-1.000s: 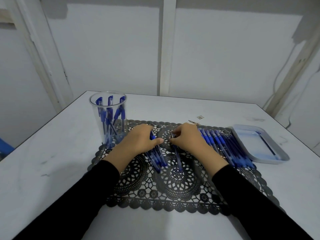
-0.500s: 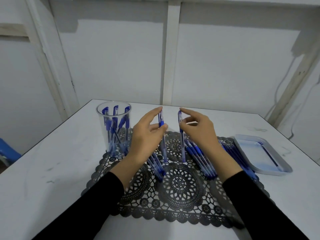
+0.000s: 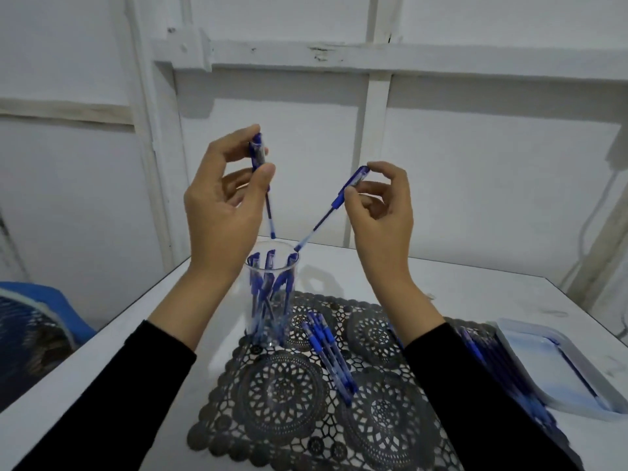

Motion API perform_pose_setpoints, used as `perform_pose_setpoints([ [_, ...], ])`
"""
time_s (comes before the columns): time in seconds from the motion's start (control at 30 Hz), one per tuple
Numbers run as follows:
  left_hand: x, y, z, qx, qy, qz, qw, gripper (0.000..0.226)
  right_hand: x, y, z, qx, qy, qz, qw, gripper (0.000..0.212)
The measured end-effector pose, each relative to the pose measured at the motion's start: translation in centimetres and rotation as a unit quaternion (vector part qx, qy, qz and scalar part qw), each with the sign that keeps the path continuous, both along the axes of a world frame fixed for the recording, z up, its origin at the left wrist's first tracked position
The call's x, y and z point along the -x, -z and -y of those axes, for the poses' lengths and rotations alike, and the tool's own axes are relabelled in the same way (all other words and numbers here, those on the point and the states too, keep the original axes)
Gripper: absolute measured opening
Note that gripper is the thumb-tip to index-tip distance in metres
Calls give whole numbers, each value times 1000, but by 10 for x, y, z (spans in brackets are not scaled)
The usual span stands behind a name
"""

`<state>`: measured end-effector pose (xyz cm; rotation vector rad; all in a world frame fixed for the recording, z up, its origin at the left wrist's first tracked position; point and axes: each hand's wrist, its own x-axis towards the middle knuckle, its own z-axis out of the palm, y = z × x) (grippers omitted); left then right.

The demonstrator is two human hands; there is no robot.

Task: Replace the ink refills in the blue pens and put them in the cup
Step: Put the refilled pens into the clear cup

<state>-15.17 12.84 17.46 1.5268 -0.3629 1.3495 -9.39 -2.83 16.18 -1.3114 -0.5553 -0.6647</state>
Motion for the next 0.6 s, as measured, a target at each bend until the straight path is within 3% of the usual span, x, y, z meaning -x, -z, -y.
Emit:
perform_pose_setpoints([
  [0.1,-2,13,-19,0,-13,-16,1000,32,-1,6,-19,26,-24,-1,999,31],
  [0.37,-9,52,-38,43,-3,-165,985,29,-12,36,-42,183,-29,-20,983,27],
  [0.6,-17,68,-49,-45,-39,-261,964,5,-19,52,-43,258,-53,-41,964,19],
])
